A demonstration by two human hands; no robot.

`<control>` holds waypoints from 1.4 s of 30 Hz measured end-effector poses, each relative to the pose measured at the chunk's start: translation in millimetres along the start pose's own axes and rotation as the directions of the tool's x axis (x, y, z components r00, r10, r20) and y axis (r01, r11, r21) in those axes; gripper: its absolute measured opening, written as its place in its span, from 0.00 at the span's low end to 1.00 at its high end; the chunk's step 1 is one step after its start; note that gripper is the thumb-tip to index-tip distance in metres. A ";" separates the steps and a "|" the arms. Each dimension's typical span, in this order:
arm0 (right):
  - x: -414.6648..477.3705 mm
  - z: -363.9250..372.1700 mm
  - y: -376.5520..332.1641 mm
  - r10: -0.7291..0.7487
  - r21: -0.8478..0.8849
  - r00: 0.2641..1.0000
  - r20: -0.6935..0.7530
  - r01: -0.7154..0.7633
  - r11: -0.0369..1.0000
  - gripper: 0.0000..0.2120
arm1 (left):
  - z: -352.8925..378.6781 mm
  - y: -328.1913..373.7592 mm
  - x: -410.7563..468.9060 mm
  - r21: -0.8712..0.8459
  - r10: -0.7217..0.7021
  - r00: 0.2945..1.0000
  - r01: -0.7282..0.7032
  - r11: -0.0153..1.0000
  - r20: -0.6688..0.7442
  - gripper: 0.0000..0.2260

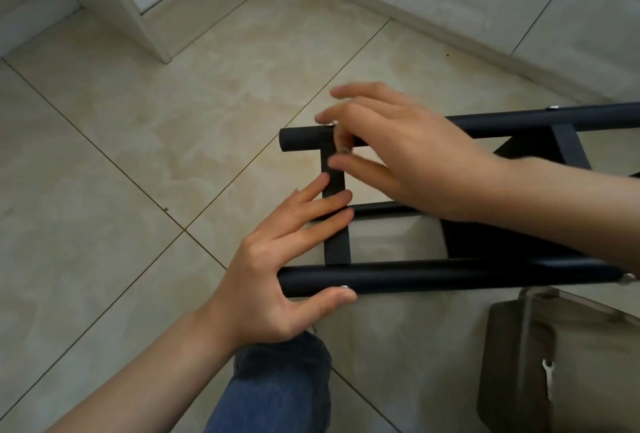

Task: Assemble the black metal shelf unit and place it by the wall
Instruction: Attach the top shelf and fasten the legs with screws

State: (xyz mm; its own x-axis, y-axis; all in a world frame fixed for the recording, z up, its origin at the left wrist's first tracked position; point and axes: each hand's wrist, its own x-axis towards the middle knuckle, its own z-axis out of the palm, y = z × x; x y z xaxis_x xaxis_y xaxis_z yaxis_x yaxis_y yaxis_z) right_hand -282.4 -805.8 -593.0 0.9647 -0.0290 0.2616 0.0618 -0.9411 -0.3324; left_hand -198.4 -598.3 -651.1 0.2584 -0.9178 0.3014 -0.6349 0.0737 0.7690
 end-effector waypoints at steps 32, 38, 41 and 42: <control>-22.6 31.1 5.8 0.044 0.552 0.574 0.818 -0.803 0.225 0.03 | 6.3 5.4 2.7 0.057 -0.006 1.000 0.004 0.998 0.030 0.28; -20.2 29.8 11.9 -0.039 0.524 0.527 0.849 -0.828 0.199 0.04 | 6.9 5.8 3.8 0.053 0.001 1.000 -0.003 0.999 0.029 0.27; -14.5 36.3 15.4 -0.094 0.459 0.449 0.889 -0.865 0.206 0.04 | 7.4 6.1 3.8 0.046 0.001 1.000 -0.002 0.999 0.030 0.27; -13.1 38.9 16.4 -0.123 0.436 0.419 0.900 -0.876 0.205 0.02 | 7.4 6.2 3.5 0.046 0.000 1.000 -0.001 0.999 0.031 0.27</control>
State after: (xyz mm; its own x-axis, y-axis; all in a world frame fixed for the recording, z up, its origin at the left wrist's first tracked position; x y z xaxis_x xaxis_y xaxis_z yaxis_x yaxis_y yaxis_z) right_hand -284.1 -807.8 -637.2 0.6268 0.4062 -0.6649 -0.7210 -0.0209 -0.6926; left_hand -206.9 -603.9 -649.4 0.2359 -0.9294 0.2838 -0.6682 0.0569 0.7418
